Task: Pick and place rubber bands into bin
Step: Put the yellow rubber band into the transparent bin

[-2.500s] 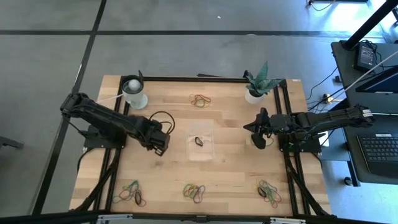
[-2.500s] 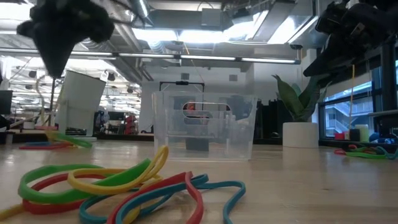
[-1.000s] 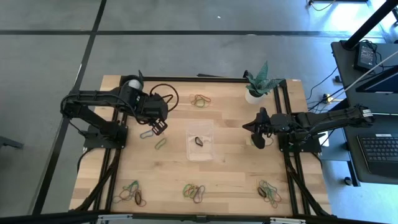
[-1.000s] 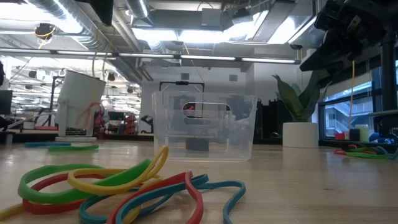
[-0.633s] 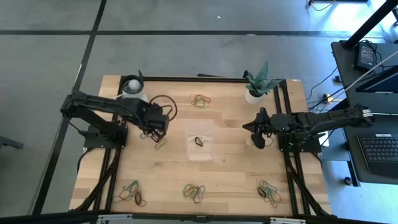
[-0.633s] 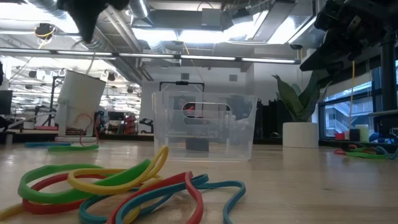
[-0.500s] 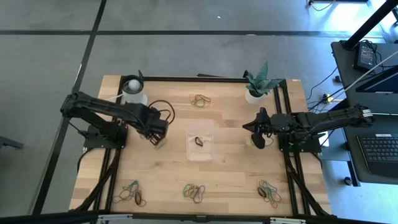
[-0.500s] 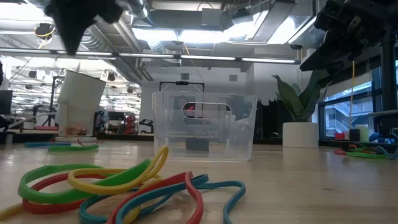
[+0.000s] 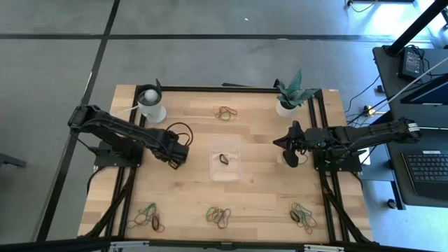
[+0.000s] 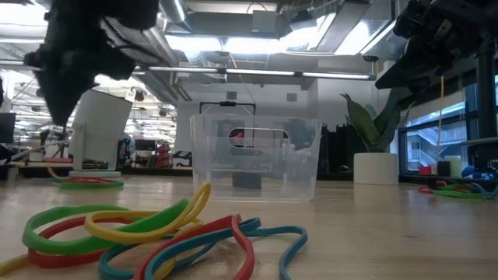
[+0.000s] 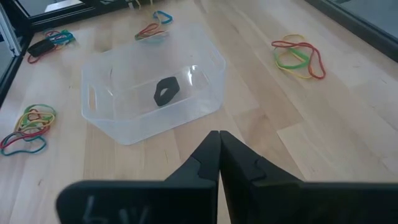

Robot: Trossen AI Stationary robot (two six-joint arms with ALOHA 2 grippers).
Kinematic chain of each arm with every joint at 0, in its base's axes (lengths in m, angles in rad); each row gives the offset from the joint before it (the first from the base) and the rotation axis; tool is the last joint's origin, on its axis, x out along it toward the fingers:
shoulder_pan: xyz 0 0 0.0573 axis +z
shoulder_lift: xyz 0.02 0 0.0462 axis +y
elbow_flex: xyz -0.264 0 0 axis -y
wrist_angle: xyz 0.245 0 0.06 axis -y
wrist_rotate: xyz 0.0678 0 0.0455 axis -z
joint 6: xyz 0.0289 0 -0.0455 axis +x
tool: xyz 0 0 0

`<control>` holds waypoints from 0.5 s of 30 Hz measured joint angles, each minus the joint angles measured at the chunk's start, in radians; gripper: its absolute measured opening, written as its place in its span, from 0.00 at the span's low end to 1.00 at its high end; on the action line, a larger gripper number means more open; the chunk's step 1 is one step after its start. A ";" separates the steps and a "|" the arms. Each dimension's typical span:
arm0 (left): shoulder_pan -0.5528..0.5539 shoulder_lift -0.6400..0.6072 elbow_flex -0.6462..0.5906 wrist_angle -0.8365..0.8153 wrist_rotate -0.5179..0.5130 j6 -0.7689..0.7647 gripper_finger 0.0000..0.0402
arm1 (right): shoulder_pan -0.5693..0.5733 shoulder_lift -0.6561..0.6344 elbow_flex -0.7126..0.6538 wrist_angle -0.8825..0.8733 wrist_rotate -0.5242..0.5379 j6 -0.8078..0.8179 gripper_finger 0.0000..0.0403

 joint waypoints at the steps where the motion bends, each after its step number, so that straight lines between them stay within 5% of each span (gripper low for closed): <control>1: 0.000 0.000 -0.012 0.000 0.000 -0.001 0.00 | 0.000 0.000 0.000 0.000 0.000 0.000 0.04; 15: 0.001 0.000 -0.134 0.061 0.064 -0.155 0.00 | 0.000 0.000 0.000 0.000 0.000 -0.001 0.04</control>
